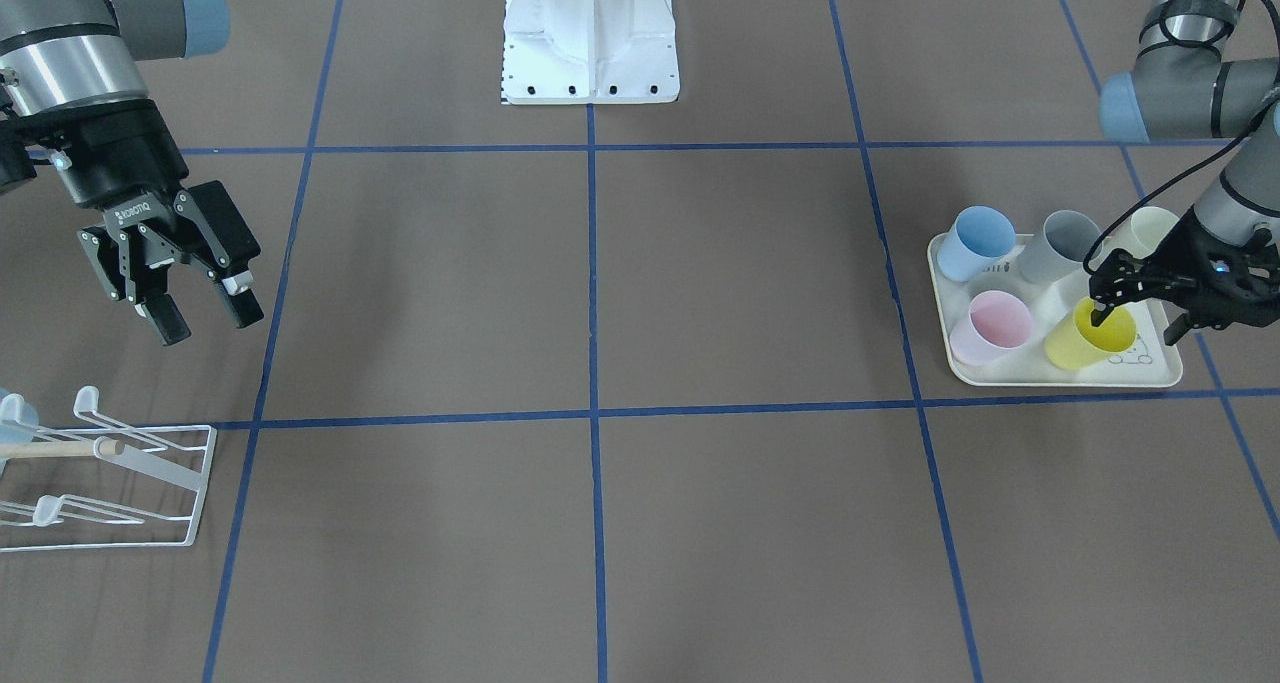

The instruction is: Transfer IKEA cup to right arm and place on rack

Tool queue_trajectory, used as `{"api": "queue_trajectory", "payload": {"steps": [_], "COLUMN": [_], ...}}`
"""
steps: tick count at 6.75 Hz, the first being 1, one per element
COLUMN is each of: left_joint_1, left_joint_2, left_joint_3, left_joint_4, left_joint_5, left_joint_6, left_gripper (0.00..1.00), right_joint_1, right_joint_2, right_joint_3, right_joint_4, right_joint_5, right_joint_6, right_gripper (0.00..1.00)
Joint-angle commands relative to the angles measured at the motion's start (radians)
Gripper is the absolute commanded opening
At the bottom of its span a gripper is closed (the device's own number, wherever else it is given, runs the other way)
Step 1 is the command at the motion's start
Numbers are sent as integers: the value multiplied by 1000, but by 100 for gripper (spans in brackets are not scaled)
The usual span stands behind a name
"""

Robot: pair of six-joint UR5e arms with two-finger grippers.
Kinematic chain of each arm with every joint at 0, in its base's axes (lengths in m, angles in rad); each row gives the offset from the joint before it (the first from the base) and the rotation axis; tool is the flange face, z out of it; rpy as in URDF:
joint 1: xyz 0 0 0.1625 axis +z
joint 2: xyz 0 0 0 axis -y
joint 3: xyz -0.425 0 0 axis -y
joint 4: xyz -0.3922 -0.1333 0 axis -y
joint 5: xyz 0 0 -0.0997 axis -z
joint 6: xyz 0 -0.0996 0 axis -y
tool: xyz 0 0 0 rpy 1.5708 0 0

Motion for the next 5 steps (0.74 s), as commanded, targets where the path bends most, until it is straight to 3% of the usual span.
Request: {"api": "queue_trajectory", "payload": {"steps": [1, 3, 5], "left_joint_1": [24, 32, 32], "left_joint_2": [0, 0, -3], "left_joint_3": [9, 21, 20], "left_joint_4": [0, -1, -1], "left_joint_5": [11, 15, 15], "left_joint_6": [0, 0, 0], "left_gripper": [71, 59, 35], "right_joint_1": [0, 0, 0], "right_joint_2": [0, 0, 0], "right_joint_3": [1, 4, 4], "right_joint_4": [0, 0, 0], "right_joint_5": [0, 0, 0], "right_joint_6": [-1, 1, -1], "right_gripper": [100, 100, 100]}}
